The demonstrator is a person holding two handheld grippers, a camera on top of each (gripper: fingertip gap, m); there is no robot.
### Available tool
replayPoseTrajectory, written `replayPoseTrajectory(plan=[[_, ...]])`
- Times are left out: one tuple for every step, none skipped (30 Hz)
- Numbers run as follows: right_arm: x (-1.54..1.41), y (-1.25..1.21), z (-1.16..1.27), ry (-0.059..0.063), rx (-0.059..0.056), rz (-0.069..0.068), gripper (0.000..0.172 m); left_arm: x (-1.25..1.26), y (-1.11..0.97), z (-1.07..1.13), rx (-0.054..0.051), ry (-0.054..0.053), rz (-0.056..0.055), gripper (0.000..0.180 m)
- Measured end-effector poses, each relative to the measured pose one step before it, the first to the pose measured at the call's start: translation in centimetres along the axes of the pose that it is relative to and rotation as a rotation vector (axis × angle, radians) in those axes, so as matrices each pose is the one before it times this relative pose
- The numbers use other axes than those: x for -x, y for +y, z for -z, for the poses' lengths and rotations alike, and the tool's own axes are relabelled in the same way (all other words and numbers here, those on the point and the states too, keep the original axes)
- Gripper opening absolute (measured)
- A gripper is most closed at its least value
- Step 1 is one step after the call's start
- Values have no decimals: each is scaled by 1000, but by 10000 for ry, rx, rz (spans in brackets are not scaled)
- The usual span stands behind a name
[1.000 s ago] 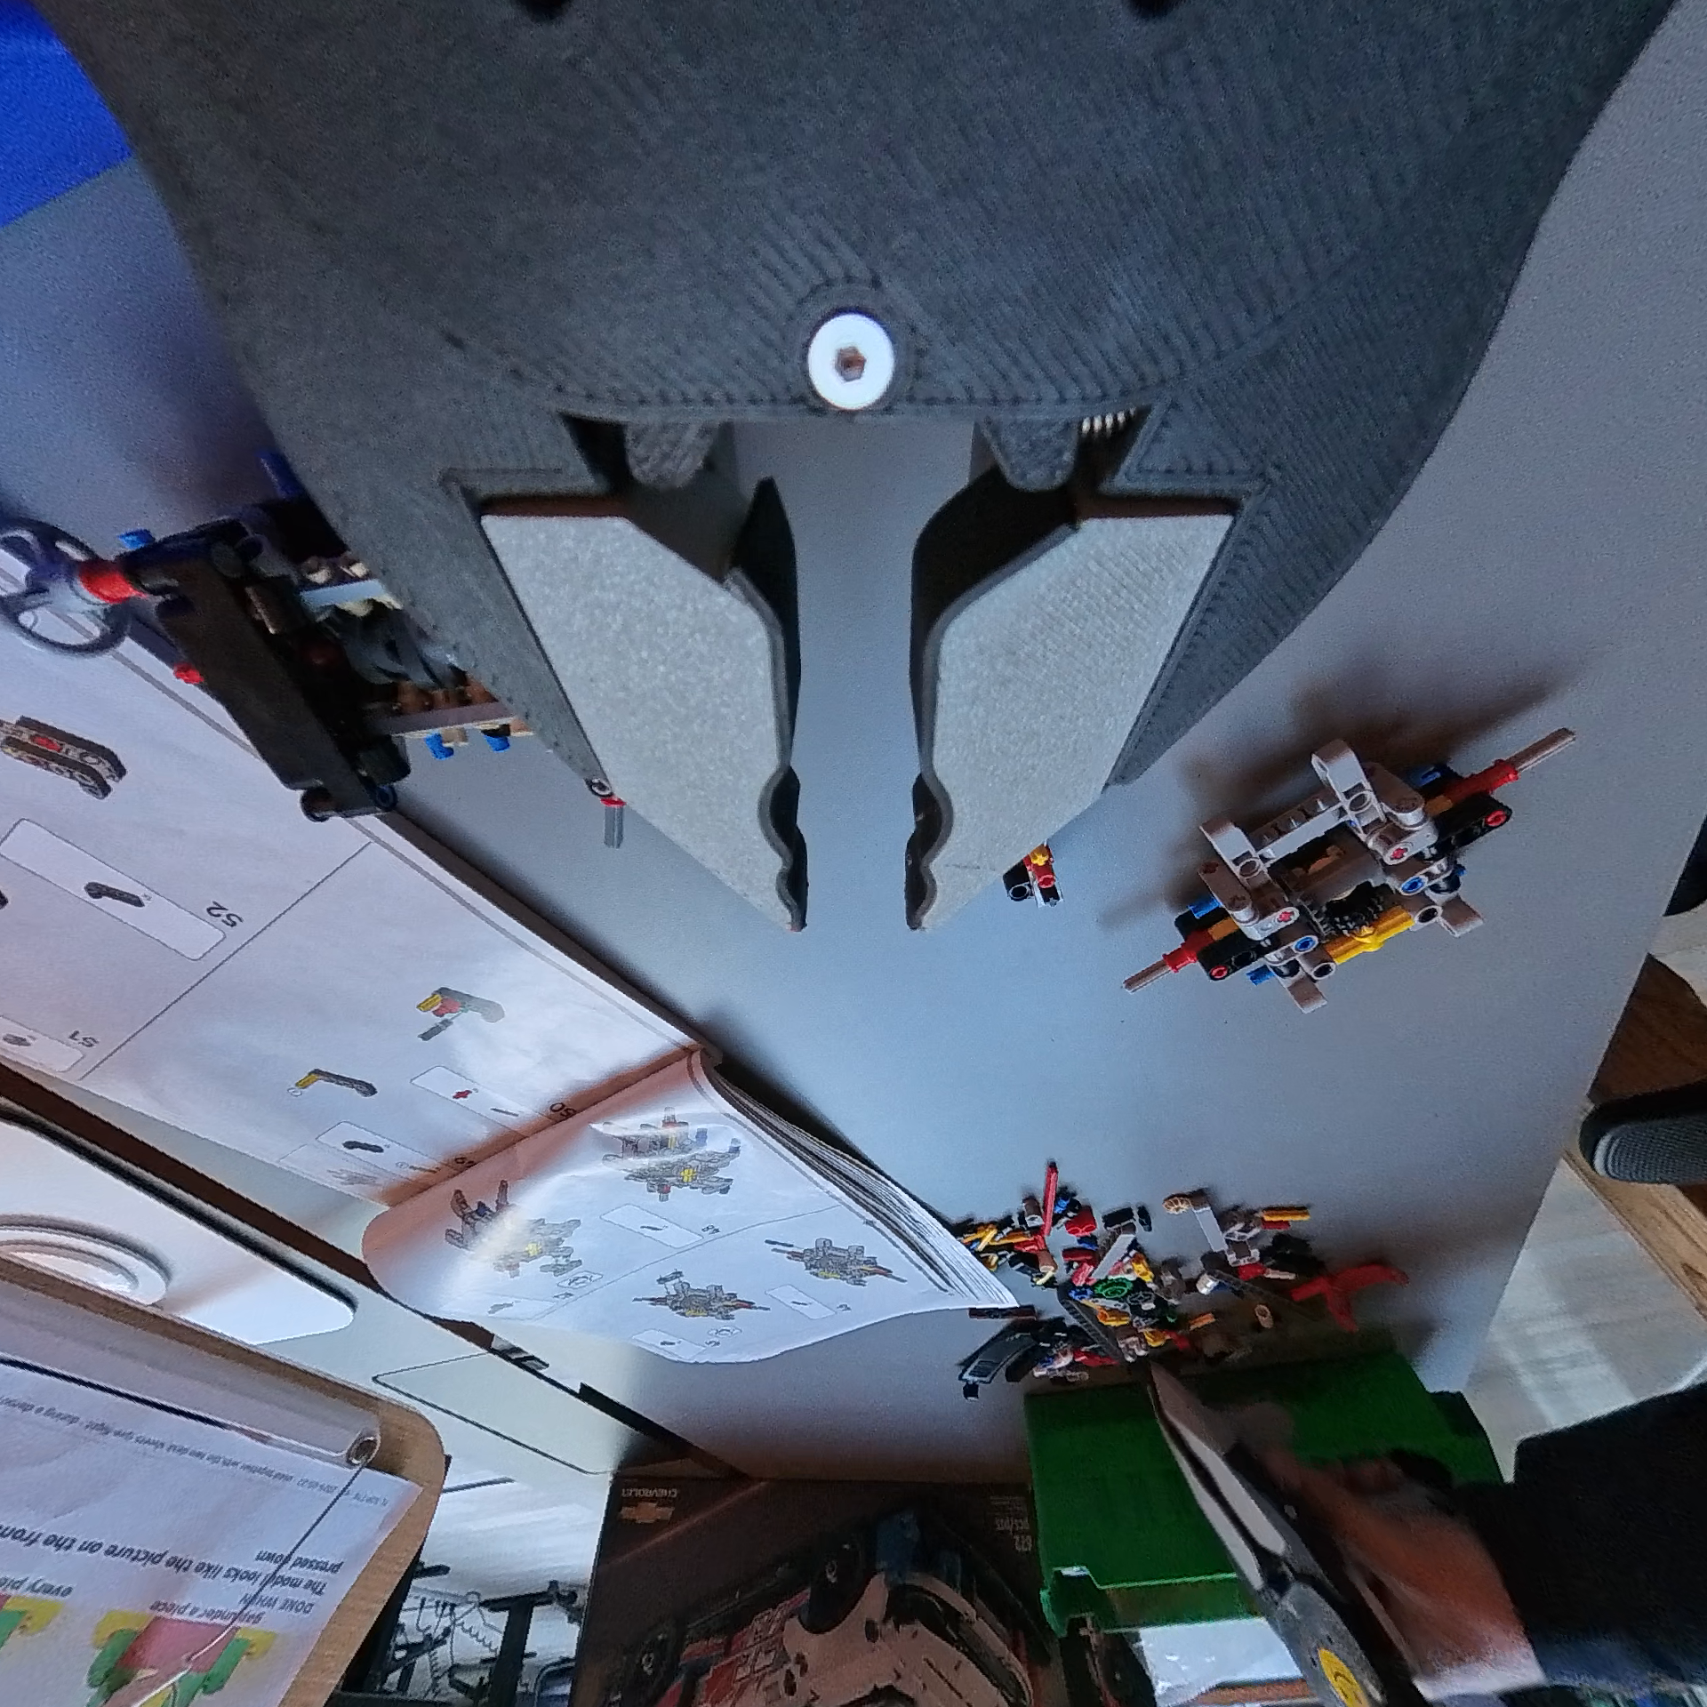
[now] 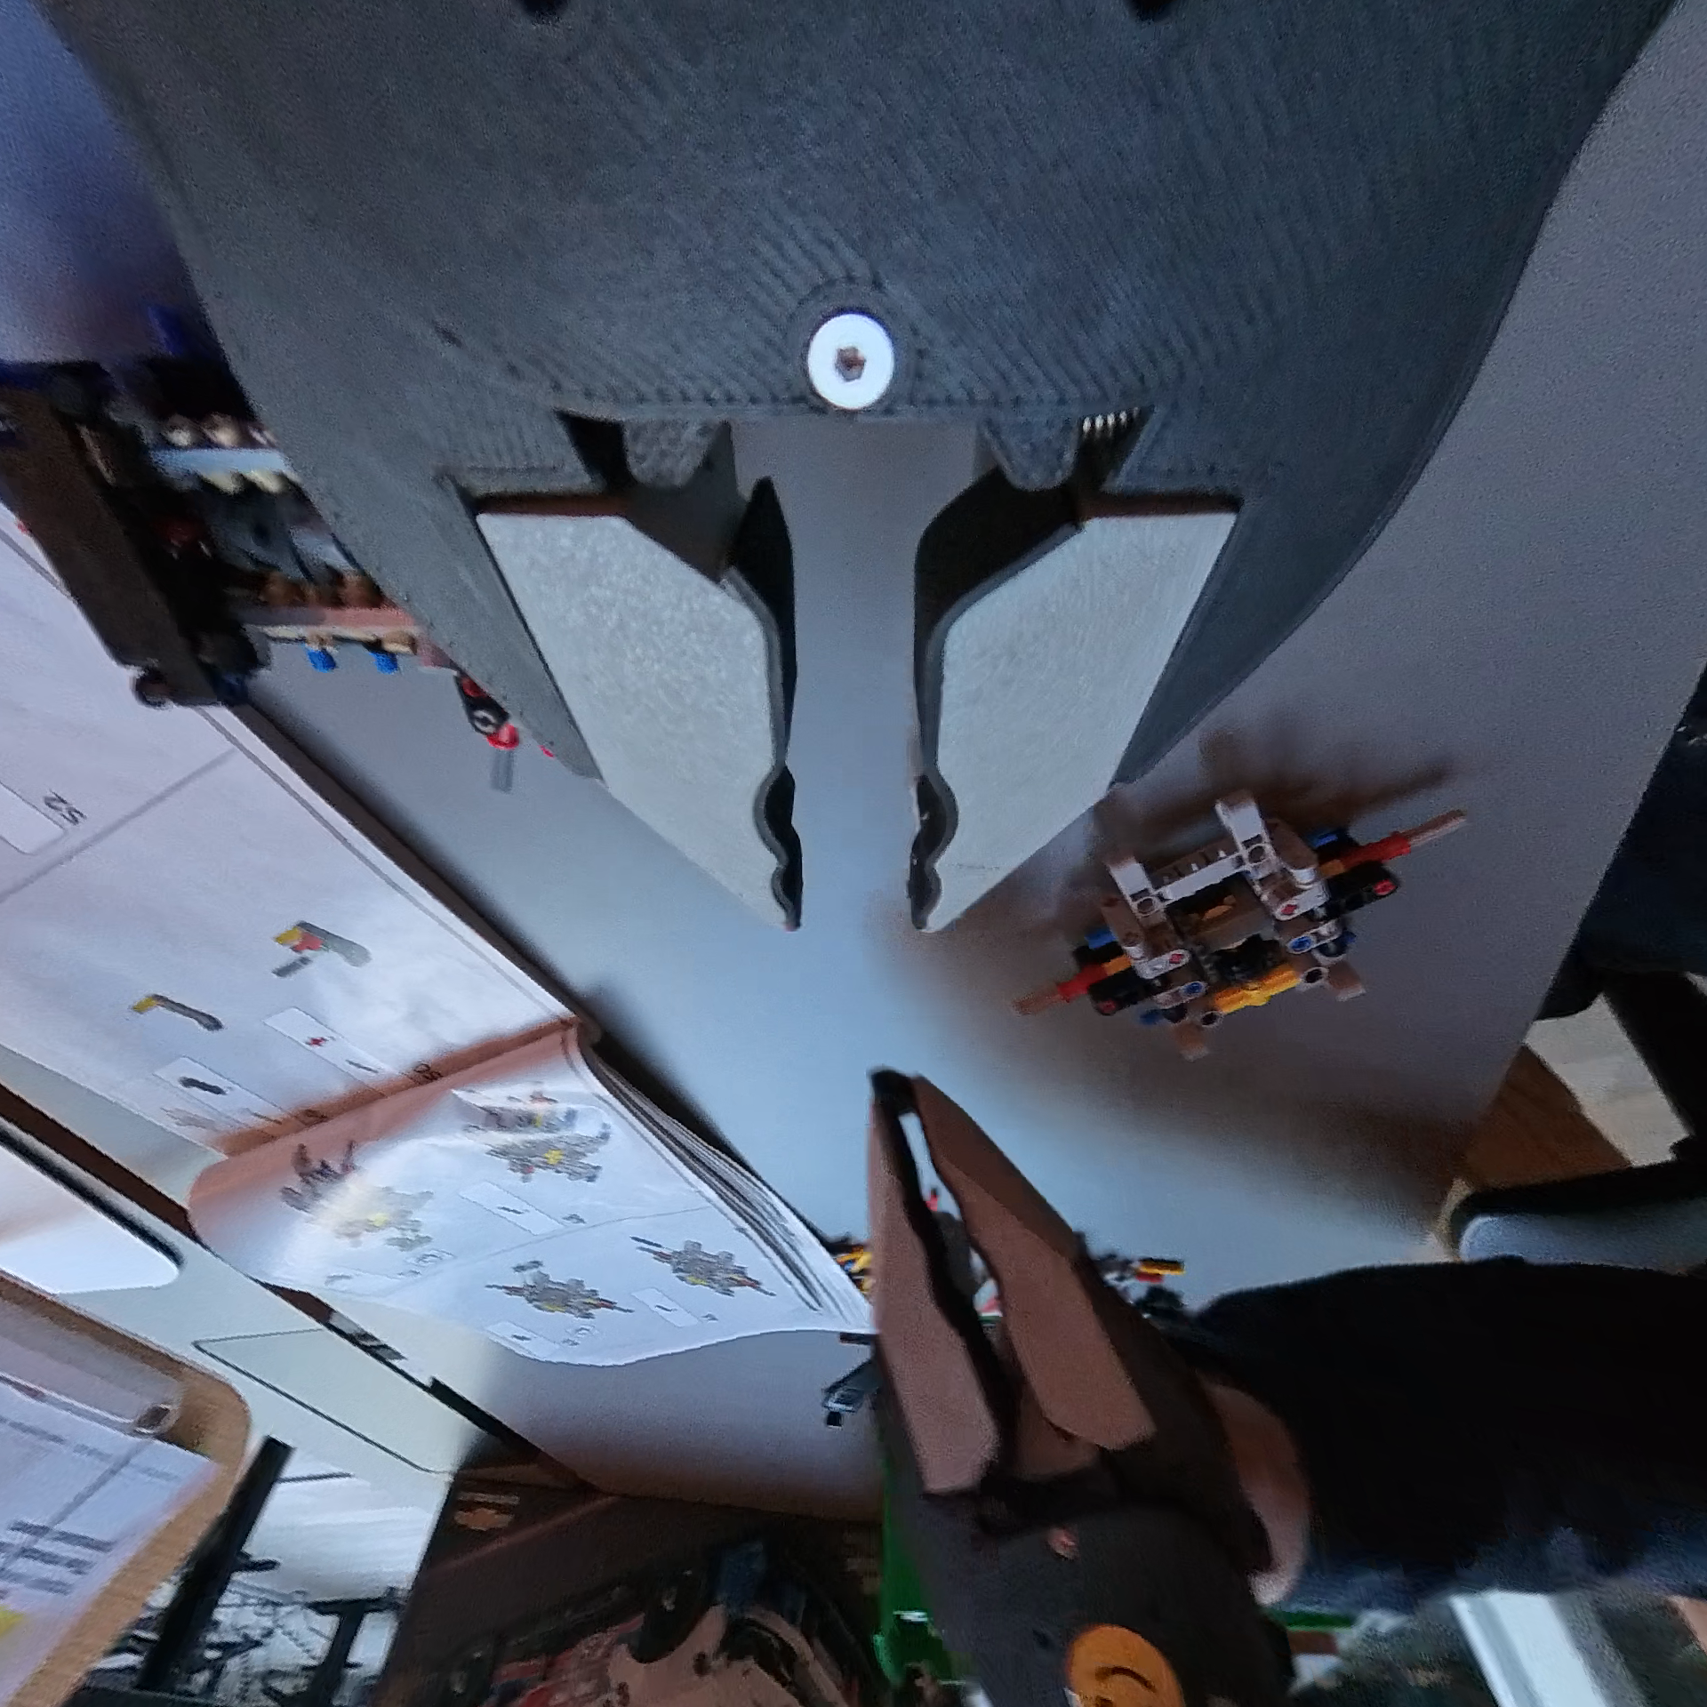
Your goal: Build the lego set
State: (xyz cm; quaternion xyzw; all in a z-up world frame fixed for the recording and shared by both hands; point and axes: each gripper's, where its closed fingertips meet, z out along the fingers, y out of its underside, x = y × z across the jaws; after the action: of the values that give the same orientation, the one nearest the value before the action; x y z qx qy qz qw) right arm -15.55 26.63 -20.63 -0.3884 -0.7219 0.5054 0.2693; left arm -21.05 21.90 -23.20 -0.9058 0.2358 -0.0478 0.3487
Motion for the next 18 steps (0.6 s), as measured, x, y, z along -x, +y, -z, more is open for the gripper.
replayPoseTrajectory(plan=[[456, 31, -187, -173, 57, 140, 21, -467, -388, -732, 2, 217, -383, 5], [412, 119, -236, -139, 118, 137, 22, -485, -270, -678, 39, 215, -381, 5], [314, 178, -260, -76, 166, 145, 22, -341, -245, -597, 18, 113, -353, 5], [203, 210, -237, 3, 179, 167, 22, -342, -222, -522, 8, 113, -347, 5], [98, 153, -205, 60, 154, 172, 22, -377, -308, -405, -58, 126, -363, 5], [37, 87, -171, 74, 106, 158, 21, -174, -406, -290, -120, 2, -304, 5], [30, 14, -111, 56, 57, 134, 20, -73, -462, -179, -143, -34, -240, 5], [16, -80, -72, 52, -7, 111, 18, -133, -489, -104, -162, 18, -215, 5], [39, -127, -33, 30, -57, 97, 17, -9, -500, -39, -189, -57, -175, 5], [60, -84, -35, 8, -28, 74, 16, 81, -431, -10, -155, -104, -120, 5], [23, 15, -57, 21, 29, 55, 16, 42, -331, 7, -96, -89, -98, 5], [-28, 54, -72, 52, 50, 45, 15, 42, -307, 63, -101, -98, -76, 5], [-37, 63, -82, 59, 52, 37, 14, -93, -310, 75, -119, -22, -39, 5], [-14, 64, -72, 42, 60, 37, 13, -250, -315, 75, -114, 98, -21, 5], [62, 5, -41, 7, 39, 54, 12, -226, -262, 35, -58, 95, -24, 5], [101, -69, 4, -21, -7, 64, 10, 29, 32, -25, 115, -66, -76, 5], [20, -68, 6, 26, -19, 55, 7, -41, 6, -35, 59, -31, -112, 5], [21, -14, -7, 16, 15, 62, 5, -128, -13, -3, 28, 16, -72, 5]])
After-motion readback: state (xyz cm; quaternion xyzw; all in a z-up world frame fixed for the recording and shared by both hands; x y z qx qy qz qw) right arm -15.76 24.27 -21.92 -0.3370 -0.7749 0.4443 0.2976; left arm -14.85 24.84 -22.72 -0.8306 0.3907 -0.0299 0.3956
